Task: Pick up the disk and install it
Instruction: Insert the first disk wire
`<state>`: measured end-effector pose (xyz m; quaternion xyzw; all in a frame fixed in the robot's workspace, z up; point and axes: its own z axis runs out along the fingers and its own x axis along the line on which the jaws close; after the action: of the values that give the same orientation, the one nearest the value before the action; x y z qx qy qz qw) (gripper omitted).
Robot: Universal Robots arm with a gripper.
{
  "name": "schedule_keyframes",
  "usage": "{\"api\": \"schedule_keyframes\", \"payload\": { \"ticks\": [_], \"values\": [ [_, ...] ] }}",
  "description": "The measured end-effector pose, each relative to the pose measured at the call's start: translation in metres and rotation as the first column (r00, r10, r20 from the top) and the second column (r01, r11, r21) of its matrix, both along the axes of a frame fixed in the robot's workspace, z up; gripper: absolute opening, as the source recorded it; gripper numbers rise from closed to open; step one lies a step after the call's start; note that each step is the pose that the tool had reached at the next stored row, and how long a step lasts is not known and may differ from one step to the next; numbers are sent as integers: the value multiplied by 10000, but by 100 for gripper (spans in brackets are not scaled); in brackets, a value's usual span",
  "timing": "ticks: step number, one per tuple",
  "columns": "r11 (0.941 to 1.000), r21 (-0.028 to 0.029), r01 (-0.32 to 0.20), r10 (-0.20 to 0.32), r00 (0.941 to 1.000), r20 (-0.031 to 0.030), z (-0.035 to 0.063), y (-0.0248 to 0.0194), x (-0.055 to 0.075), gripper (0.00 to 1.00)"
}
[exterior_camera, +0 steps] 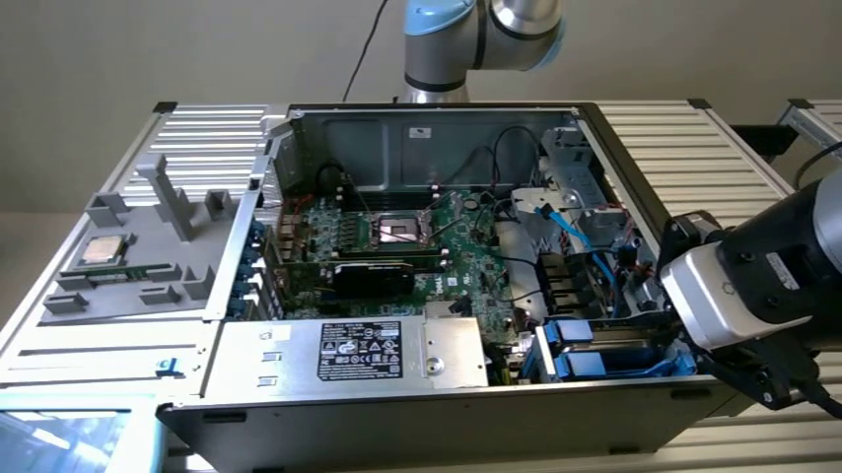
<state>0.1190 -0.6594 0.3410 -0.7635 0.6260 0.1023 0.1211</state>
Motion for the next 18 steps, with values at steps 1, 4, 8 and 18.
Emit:
{"api": "schedule_keyframes", "payload": {
  "ticks": [1, 4, 8, 18],
  "values": [
    [10000, -15, -1, 1, 10000, 0, 32, 1, -8, 17],
    [10000, -83, 1, -1, 10000, 0, 99, 12, -47, 17],
    [9994, -357, 0, 1, 10000, 7, 114, 42, -103, 17],
    [9944, -1055, 11, 5, 9999, 148, 127, 221, -177, 17]
  ]
}}
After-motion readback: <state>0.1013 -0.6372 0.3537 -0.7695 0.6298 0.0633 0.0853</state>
